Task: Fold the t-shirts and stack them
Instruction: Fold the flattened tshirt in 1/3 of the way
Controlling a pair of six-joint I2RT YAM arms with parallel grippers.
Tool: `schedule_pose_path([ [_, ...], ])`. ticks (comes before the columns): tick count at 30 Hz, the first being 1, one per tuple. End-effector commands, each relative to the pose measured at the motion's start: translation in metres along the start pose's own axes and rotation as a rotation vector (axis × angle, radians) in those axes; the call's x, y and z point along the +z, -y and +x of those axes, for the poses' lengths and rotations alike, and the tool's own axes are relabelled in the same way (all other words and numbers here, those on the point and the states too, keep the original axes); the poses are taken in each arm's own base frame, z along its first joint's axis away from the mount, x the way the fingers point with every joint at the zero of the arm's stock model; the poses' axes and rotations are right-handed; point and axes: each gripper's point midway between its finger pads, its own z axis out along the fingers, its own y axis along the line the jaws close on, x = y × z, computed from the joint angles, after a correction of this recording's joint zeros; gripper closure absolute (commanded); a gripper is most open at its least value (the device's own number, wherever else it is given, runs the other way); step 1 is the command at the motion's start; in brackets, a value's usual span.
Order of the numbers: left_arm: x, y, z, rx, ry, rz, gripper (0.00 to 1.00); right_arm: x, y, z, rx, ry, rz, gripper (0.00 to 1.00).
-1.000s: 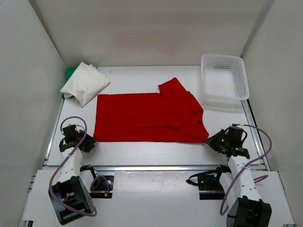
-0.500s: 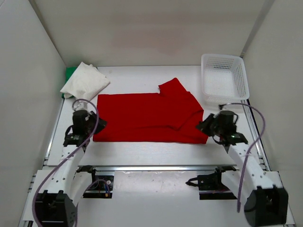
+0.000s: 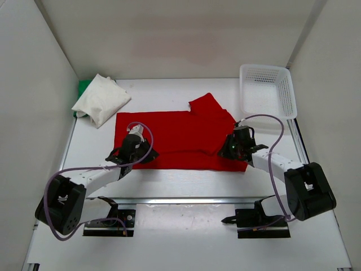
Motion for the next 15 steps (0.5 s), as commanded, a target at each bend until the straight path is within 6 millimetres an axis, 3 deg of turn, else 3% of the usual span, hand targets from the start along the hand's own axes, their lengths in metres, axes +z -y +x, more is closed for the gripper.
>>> schedule_pose_path([
  [1,0.002,0.022,-0.017,0.012,0.078,0.093,0.75,0.007,-0.014,-0.023,-0.028,0.054,-0.047,1.0],
  [5,0.005,0.017,-0.01,0.004,0.054,0.102,0.75,0.016,-0.028,-0.024,-0.052,0.048,-0.08,1.0],
  [12,0.001,-0.014,-0.003,-0.047,0.057,0.053,0.74,0.027,-0.022,-0.018,-0.035,0.018,-0.063,1.0],
  [15,-0.001,-0.017,-0.005,-0.051,0.072,0.054,0.74,0.033,-0.026,-0.01,-0.041,-0.014,-0.069,1.0],
])
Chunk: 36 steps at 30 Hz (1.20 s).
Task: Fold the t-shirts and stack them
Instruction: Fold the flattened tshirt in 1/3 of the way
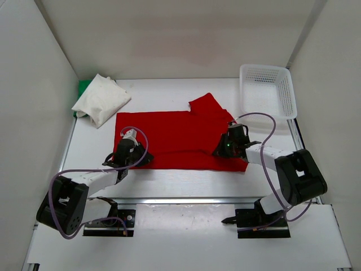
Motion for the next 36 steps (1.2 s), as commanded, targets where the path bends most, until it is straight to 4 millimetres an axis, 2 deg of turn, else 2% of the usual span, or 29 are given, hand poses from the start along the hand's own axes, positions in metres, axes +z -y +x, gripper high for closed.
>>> schedule_pose_path([
  [1,-0.005,0.012,-0.014,-0.005,0.051,0.058,0.74,0.006,-0.018,-0.016,-0.028,0.043,-0.044,1.0],
  [3,-0.004,0.01,-0.013,-0.002,0.047,0.049,0.74,0.008,-0.022,-0.017,-0.039,0.04,-0.054,1.0],
  [6,-0.004,0.009,-0.008,-0.009,0.038,0.05,0.75,0.01,-0.037,-0.032,-0.03,0.063,-0.089,1.0],
  [10,-0.006,0.009,-0.005,-0.006,0.031,0.053,0.74,0.019,-0.069,-0.066,-0.029,0.1,-0.16,1.0],
  [12,-0.007,0.013,-0.01,-0.001,0.042,0.058,0.74,0.032,-0.09,-0.093,-0.024,0.114,-0.189,1.0],
  [13,-0.008,0.014,-0.012,-0.005,0.048,0.058,0.74,0.027,-0.107,-0.11,-0.036,0.125,-0.23,1.0],
  [14,-0.009,0.014,-0.014,-0.01,0.053,0.056,0.73,0.032,-0.101,-0.109,-0.024,0.094,-0.211,1.0],
  [15,-0.01,0.016,-0.012,0.003,0.048,0.06,0.74,0.024,-0.114,-0.125,-0.044,0.121,-0.242,0.99],
  [17,-0.012,0.018,-0.013,0.009,0.061,0.06,0.74,0.011,-0.116,-0.128,-0.078,0.15,-0.245,1.0],
  [20,-0.013,0.025,-0.008,0.046,0.068,0.06,0.73,-0.014,-0.102,-0.117,-0.092,0.215,-0.217,1.0],
  [22,-0.008,0.035,-0.005,0.091,0.056,0.06,0.73,-0.021,-0.082,-0.087,-0.058,0.184,-0.207,1.0],
  [23,-0.003,0.035,0.002,0.103,0.028,0.052,0.73,-0.021,-0.082,-0.079,-0.061,0.173,-0.226,1.0],
  [25,0.003,0.045,0.004,0.123,-0.001,0.063,0.74,-0.019,-0.069,-0.047,-0.055,0.114,-0.208,1.0],
  [27,0.009,0.044,0.008,0.13,-0.027,0.05,0.75,-0.018,-0.062,-0.03,-0.081,0.099,-0.184,1.0],
  [29,0.012,0.036,0.017,0.131,-0.056,0.034,0.75,-0.018,-0.053,-0.009,-0.101,0.079,-0.164,1.0],
  [30,0.013,0.03,0.016,0.119,-0.051,0.018,0.76,-0.016,-0.046,-0.001,-0.102,0.07,-0.148,1.0],
  [34,0.009,0.002,0.026,0.071,-0.075,-0.031,0.76,-0.013,-0.021,0.014,-0.083,0.03,-0.085,1.0],
  [35,0.006,-0.008,0.037,0.067,-0.104,-0.051,0.77,-0.011,-0.015,0.022,-0.08,0.011,-0.067,1.0],
  [36,0.005,-0.008,0.04,0.071,-0.107,-0.047,0.76,-0.011,-0.01,0.027,-0.08,0.001,-0.052,1.0],
])
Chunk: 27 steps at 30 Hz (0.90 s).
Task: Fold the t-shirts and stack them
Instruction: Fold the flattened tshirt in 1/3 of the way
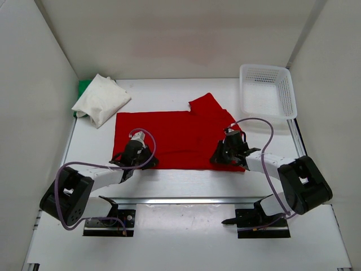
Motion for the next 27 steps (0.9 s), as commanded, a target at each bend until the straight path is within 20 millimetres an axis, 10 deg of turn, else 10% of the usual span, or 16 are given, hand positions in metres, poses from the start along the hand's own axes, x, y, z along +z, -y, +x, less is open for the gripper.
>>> schedule_pose_path([
  [1,-0.007,-0.016,0.023,0.003,-0.047,-0.023,0.76,-0.001,0.008,-0.004,-0.012,0.04,0.021,1.0],
  [8,-0.029,-0.039,0.073,-0.023,-0.113,-0.053,0.76,-0.015,0.024,0.056,0.019,-0.061,0.074,1.0],
  [12,-0.042,-0.044,0.064,-0.061,-0.055,-0.042,0.74,-0.026,0.017,0.048,0.065,-0.02,0.027,1.0],
  [20,-0.054,0.025,-0.091,-0.047,0.228,0.046,0.69,-0.055,-0.05,-0.047,-0.054,0.233,-0.155,0.88],
  [27,-0.018,-0.032,-0.167,-0.235,0.28,-0.072,0.71,-0.041,-0.059,-0.013,-0.099,0.158,-0.253,0.87],
])
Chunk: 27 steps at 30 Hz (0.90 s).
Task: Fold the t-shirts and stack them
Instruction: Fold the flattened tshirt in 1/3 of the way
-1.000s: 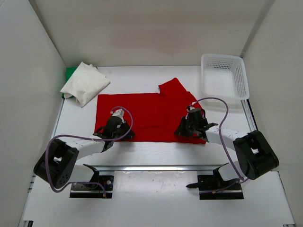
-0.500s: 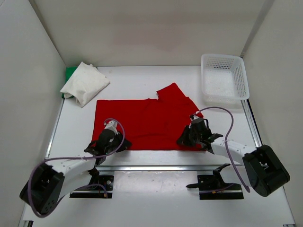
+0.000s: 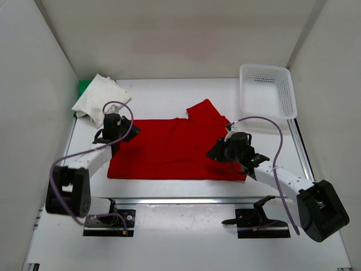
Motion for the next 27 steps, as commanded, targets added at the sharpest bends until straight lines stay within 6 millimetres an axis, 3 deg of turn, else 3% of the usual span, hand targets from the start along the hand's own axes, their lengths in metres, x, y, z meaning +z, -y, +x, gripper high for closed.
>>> schedule_pose_path([
  [1,0.02,-0.033,-0.034,-0.034,0.032,-0.108,0.72,0.006,-0.008,0.024,-0.046,-0.059,-0.077,0.87],
  [6,0.063,-0.085,-0.082,0.043,0.003,-0.348,0.7,0.01,-0.009,0.039,-0.079,-0.121,-0.112,0.89],
  [7,0.072,-0.088,-0.092,0.063,0.012,-0.374,0.69,0.01,-0.009,0.043,-0.087,-0.133,-0.113,0.89],
  [8,0.068,-0.108,-0.103,0.043,0.021,-0.419,0.68,0.01,-0.011,0.041,-0.096,-0.122,-0.119,0.88],
  [9,0.073,-0.114,-0.1,0.054,0.007,-0.438,0.66,0.009,-0.009,0.045,-0.096,-0.129,-0.114,0.89],
  [12,0.077,-0.136,-0.118,0.039,0.026,-0.49,0.61,0.01,-0.006,0.045,-0.105,-0.13,-0.112,0.91],
  [17,0.091,-0.16,-0.114,0.071,-0.051,-0.563,0.61,0.011,-0.003,0.046,-0.09,-0.139,-0.112,0.91],
  [22,0.098,-0.164,-0.122,0.089,-0.047,-0.573,0.5,0.015,-0.003,0.044,-0.083,-0.148,-0.113,0.91],
  [27,0.112,-0.16,-0.12,0.107,-0.084,-0.568,0.49,0.018,-0.007,0.044,-0.094,-0.163,-0.105,0.91],
])
